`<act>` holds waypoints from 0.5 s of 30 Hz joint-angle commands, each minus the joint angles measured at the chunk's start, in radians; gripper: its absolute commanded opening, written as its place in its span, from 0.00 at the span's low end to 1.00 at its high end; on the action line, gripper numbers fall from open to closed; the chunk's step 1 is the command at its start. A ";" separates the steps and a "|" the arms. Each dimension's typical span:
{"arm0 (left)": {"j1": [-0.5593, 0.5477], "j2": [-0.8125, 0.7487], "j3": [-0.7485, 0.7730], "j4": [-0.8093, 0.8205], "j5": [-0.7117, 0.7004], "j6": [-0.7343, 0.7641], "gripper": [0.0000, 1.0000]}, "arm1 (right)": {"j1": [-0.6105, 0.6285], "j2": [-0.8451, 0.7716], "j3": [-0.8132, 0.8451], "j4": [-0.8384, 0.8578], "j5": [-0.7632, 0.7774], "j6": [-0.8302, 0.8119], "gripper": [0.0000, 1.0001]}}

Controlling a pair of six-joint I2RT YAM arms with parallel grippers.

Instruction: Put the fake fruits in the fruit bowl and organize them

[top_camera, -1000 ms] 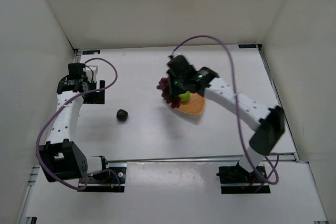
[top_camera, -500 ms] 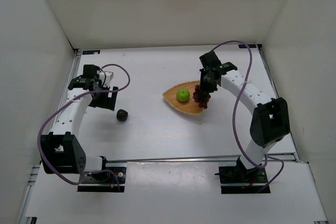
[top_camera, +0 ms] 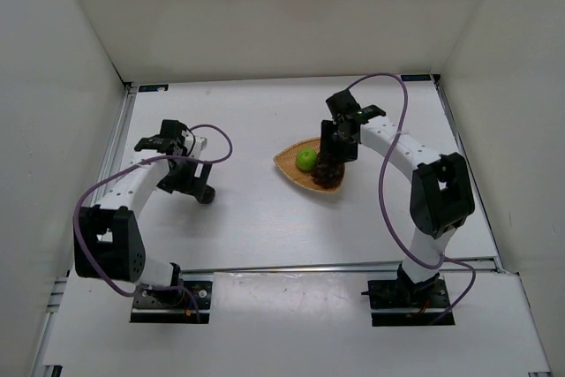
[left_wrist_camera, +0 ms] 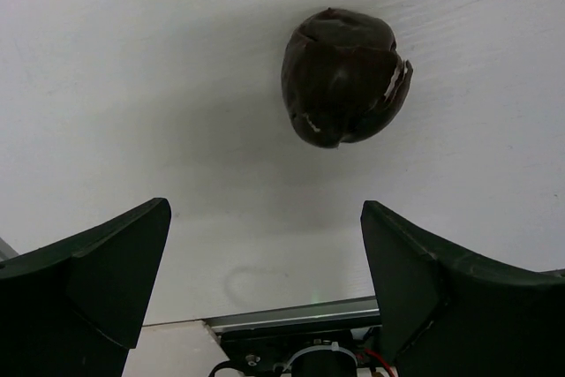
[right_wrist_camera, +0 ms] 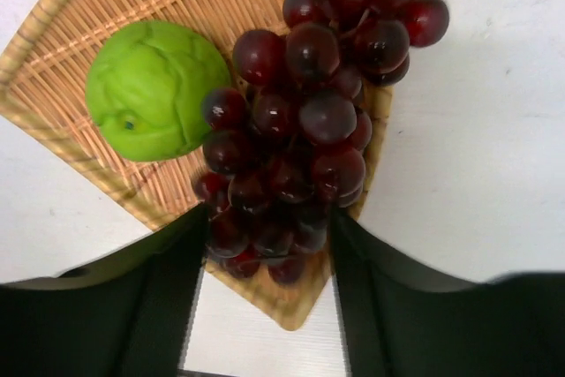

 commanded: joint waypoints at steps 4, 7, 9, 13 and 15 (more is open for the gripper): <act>-0.046 0.087 0.004 0.070 -0.031 0.006 1.00 | 0.014 -0.012 0.047 -0.001 -0.012 0.003 0.81; -0.057 0.142 0.043 0.079 0.002 0.037 1.00 | 0.014 -0.061 0.047 -0.001 -0.012 0.013 0.85; -0.057 0.189 0.075 0.079 0.012 0.062 1.00 | 0.014 -0.104 0.037 -0.001 -0.012 0.013 0.85; -0.075 0.272 0.122 0.079 0.024 0.072 0.97 | 0.014 -0.179 0.004 -0.001 -0.002 0.033 0.86; -0.075 0.295 0.135 0.079 0.047 0.082 0.92 | 0.014 -0.224 -0.021 -0.001 0.010 0.033 0.86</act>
